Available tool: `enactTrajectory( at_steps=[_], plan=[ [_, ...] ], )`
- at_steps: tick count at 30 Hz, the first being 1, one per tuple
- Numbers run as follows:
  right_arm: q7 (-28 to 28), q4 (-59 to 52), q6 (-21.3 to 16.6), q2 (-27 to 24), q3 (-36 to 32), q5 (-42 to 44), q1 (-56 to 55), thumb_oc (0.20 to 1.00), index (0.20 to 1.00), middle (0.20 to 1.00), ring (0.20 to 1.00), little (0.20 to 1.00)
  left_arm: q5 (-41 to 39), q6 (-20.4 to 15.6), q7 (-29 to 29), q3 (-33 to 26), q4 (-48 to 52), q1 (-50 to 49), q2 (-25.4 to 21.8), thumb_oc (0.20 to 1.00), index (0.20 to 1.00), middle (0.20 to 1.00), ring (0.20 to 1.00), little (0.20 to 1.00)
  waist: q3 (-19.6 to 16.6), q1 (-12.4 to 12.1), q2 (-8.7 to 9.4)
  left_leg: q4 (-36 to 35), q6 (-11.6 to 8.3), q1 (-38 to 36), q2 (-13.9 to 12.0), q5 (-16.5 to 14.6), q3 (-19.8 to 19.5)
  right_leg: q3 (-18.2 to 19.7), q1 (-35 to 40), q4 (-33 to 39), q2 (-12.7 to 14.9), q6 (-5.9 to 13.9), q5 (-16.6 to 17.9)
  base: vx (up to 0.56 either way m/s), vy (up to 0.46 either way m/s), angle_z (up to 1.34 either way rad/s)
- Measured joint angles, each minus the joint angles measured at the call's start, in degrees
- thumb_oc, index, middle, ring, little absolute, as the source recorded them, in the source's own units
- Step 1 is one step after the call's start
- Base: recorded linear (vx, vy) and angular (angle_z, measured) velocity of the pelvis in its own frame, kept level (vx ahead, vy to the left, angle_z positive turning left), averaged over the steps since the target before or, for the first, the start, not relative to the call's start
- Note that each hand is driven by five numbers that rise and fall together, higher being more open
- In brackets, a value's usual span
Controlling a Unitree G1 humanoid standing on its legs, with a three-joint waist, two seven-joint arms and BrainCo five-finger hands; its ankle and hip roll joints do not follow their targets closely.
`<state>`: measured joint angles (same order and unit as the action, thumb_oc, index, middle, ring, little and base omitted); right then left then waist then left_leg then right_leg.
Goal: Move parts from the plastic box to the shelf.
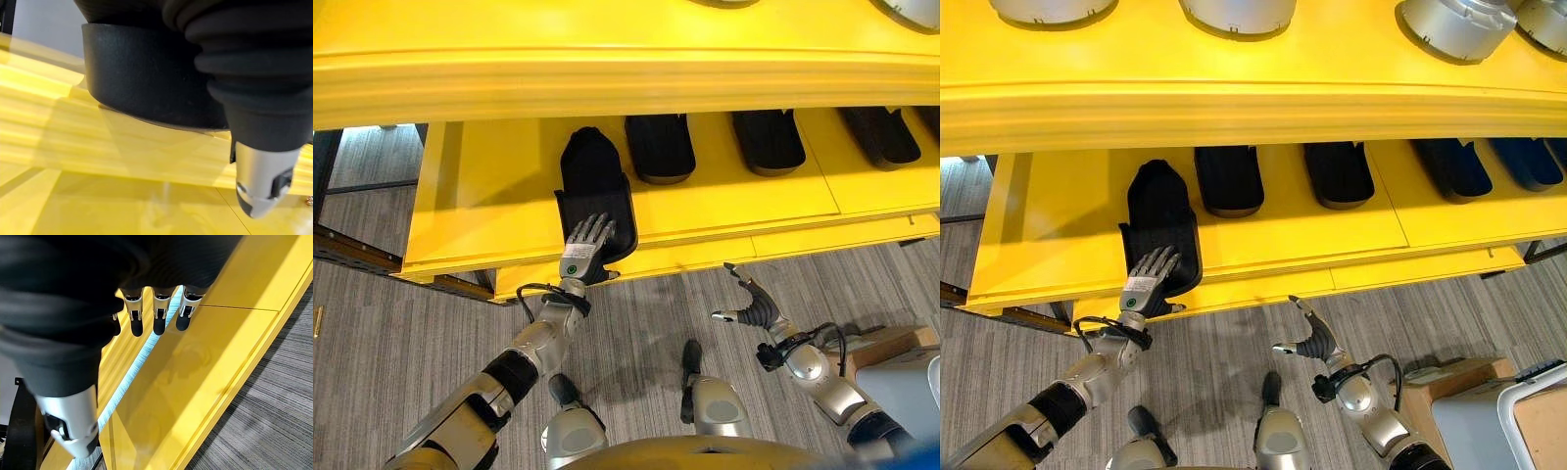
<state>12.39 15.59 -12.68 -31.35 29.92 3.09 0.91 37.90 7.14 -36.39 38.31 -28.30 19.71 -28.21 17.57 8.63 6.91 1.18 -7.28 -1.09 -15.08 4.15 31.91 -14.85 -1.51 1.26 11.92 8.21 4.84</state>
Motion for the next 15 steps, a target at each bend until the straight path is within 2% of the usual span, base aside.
enactTrajectory(
  at_steps=[4, 8, 10, 11, 15],
  plan=[
    [0.2, 0.0, -0.1, 0.0, 0.0, 0.0, 0.4, 1.0, 1.0, 1.0, 1.0, 1.0, 1.0, 1.8, -0.3, 0.0, -1.5, 0.9, 1.1, 1.0, 1.0, 1.0, 1.0, 1.0, 0.1, 0.3, 0.2, 0.1, 0.0, 0.0, -0.1, 0.0, 0.0, 0.0, -0.1, -0.1, 0.0, 0.0, 0.0, 0.0, 0.0, 0.0],
    [0.8, 0.0, -0.2, 0.0, 0.5, 0.0, 1.1, 1.0, 1.0, 1.0, 1.0, 1.0, 1.0, 4.1, -0.9, 0.0, -4.4, 3.5, 1.5, 1.0, 1.0, 1.0, 1.0, 1.0, 0.1, 0.6, 1.18, 0.6, -0.19, 0.2, -0.6, -0.1, 0.2, 0.1, -0.2, -0.2, -0.3, -0.01, 0.0, 0.0, -0.008, -0.02],
    [1.1, 0.0, -0.2, 0.0, 1.2, 0.0, 1.4, 1.0, 1.0, 1.0, 1.0, 1.0, 1.0, 5.2, -2.2, 0.0, -6.4, 4.8, 2.3, 0.294, 0.294, 0.294, 0.294, 0.294, 0.1, 0.7, 1.36, 1.0, -0.36, 0.4, -1.0, -0.2, 0.3, 0.2, -0.4, -0.2, -0.6, -0.02, 0.0, 0.01, -0.021, -0.05],
    [1.2, 0.0, -0.2, 0.0, 1.3, 0.0, 1.5, 1.0, 1.0, 1.0, 1.0, 1.0, 1.0, 5.7, -2.6, 0.0, -7.2, 5.5, 2.7, 0.2, 0.2, 0.2, 0.2, 0.2, 0.1, 0.7, 1.38, 1.0, -0.39, 0.4, -1.1, -0.2, 0.3, 0.2, -0.5, -0.2, -0.8, -0.02, 0.0, 0.01, -0.017, -0.03],
    [1.3, 0.1, -0.2, 0.2, 1.3, 0.0, 1.4, 1.0, 1.0, 1.0, 1.0, 1.0, 2.2, 7.3, -5.3, 1.7, -7.9, 6.4, 2.7, 0.2, 0.2, 0.2, 0.2, 0.2, 0.1, 1.2, 1.3, 1.5, -0.42, 1.2, -1.4, -0.2, 0.4, 0.4, -1.3, -0.3, -0.9, -0.25, 0.2, 0.0, -0.003, -0.01]
  ],
)
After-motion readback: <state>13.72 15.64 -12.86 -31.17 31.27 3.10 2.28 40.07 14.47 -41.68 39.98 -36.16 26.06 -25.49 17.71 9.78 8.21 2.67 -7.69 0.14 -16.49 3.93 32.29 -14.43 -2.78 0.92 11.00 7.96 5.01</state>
